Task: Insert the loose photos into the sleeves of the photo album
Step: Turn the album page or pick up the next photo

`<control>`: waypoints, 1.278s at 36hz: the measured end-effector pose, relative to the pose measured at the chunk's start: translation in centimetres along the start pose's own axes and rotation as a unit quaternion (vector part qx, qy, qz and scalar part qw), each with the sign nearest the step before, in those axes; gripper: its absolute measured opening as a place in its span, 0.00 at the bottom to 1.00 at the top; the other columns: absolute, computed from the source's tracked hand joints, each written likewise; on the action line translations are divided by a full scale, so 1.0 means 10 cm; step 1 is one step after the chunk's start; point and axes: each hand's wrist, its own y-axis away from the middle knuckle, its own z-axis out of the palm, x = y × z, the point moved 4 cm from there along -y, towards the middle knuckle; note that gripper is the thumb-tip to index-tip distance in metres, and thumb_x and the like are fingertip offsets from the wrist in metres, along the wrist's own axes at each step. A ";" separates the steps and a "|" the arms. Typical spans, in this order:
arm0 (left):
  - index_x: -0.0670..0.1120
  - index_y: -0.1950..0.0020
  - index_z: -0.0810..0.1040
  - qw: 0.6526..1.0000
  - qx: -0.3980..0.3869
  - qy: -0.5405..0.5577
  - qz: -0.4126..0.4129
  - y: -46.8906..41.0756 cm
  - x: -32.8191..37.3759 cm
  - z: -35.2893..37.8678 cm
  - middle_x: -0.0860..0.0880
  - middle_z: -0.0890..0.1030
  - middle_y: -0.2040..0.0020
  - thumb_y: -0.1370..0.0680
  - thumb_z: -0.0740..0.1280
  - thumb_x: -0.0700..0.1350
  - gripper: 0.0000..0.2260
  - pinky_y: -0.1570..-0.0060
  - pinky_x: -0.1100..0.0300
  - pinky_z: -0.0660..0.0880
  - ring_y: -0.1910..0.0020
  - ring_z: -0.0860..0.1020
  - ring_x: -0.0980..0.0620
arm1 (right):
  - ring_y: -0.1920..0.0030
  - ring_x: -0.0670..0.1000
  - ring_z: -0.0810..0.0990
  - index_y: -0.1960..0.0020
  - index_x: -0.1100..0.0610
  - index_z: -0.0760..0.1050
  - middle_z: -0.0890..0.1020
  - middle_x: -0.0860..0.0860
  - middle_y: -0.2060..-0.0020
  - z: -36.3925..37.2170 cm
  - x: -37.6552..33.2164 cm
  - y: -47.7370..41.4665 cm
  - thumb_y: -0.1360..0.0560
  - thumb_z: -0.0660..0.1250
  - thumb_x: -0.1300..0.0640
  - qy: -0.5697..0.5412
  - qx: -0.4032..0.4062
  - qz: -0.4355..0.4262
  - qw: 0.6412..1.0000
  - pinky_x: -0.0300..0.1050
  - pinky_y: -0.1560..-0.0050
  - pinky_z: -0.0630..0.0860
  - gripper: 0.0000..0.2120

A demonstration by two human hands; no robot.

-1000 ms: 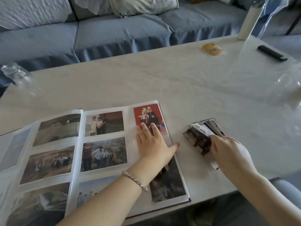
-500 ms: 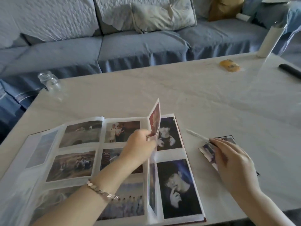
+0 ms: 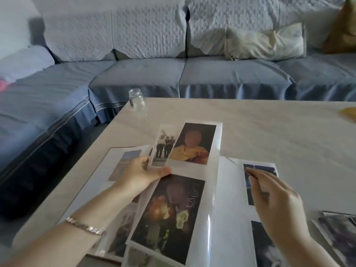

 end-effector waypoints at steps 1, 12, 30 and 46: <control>0.46 0.45 0.78 1.000 -0.001 -0.004 0.004 -0.02 -0.03 -0.01 0.48 0.82 0.52 0.45 0.74 0.64 0.34 0.54 0.53 0.79 0.56 0.81 0.49 | 0.58 0.45 0.78 0.50 0.59 0.82 0.80 0.44 0.57 0.01 -0.04 -0.04 0.26 0.57 0.54 -0.007 0.007 -0.003 1.000 0.23 0.53 0.67 0.17; 0.43 0.58 0.78 0.988 -0.052 0.048 0.136 -0.04 0.30 0.74 0.46 0.80 0.65 0.31 0.71 0.57 0.17 0.63 0.68 0.73 0.69 0.78 0.59 | 0.55 0.46 0.78 0.50 0.61 0.82 0.80 0.46 0.56 -0.24 -0.06 -0.15 0.28 0.63 0.64 0.034 0.061 -0.006 0.998 0.30 0.51 0.69 0.11; 0.37 0.58 0.79 0.991 -0.086 -0.034 0.098 -0.25 0.11 0.47 0.42 0.79 0.63 0.23 0.66 0.45 0.11 0.67 0.61 0.65 0.64 0.76 0.46 | 0.48 0.52 0.81 0.42 0.62 0.79 0.82 0.53 0.47 -0.26 0.14 -0.01 0.29 0.62 0.66 0.056 0.001 -0.012 0.998 0.46 0.46 0.77 0.16; 0.42 0.70 0.68 0.974 0.100 -0.187 -0.077 -0.71 -1.27 -1.05 0.44 0.69 0.71 0.25 0.69 0.42 0.16 0.69 0.57 0.58 0.70 0.67 0.49 | 0.57 0.50 0.82 0.51 0.60 0.83 0.85 0.52 0.55 0.68 -0.61 -0.08 0.27 0.59 0.59 -0.033 -0.045 -0.122 0.991 0.36 0.54 0.73 0.14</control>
